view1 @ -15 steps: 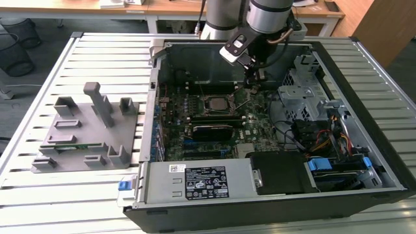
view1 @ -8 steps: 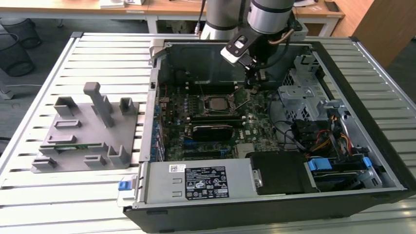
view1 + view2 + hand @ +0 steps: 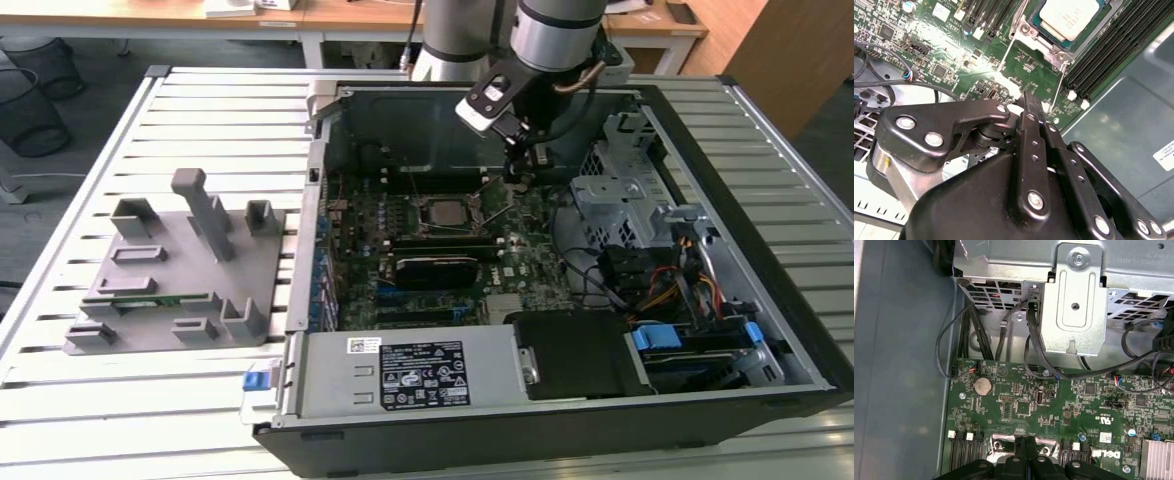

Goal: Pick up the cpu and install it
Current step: 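Close the cpu cover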

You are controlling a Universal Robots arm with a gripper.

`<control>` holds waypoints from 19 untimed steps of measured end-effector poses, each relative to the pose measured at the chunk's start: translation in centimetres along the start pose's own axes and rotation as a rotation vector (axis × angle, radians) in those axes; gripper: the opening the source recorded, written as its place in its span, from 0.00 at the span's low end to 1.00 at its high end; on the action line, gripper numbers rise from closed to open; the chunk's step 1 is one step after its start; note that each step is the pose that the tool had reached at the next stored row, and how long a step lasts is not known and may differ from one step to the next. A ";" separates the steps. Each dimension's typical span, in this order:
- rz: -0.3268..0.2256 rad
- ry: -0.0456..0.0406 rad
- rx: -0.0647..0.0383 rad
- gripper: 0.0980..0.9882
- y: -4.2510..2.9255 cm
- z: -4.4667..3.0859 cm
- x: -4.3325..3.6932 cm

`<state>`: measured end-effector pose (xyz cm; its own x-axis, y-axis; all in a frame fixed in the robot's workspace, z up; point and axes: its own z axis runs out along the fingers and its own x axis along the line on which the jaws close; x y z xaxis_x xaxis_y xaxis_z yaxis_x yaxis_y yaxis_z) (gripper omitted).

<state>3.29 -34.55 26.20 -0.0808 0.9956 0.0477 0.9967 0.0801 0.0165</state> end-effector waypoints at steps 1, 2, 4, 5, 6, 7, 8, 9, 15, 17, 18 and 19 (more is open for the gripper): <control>0.000 0.0000 0.000 0.01 0.05 0.02 0.00; 0.000 0.0000 0.000 0.01 0.09 0.04 0.01; 0.000 0.0001 0.000 0.01 0.17 0.09 0.01; 0.000 0.0001 0.000 0.01 0.21 0.11 0.01; 0.000 0.0001 0.000 0.01 0.26 0.13 0.02; 0.000 0.0000 0.001 0.01 0.30 0.15 0.03; 0.000 0.0001 0.001 0.01 0.35 0.17 0.03; 0.000 0.0001 0.001 0.01 0.41 0.19 0.03; 0.000 0.0004 0.004 0.01 0.91 0.27 0.03; 0.000 0.0005 0.005 0.01 1.09 0.30 0.02; 0.000 0.0005 0.006 0.01 1.18 0.31 0.02; 0.000 0.0006 0.007 0.01 1.29 0.33 0.02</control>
<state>4.58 -34.42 25.89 -0.0804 0.9956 0.0483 0.9967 0.0800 0.0099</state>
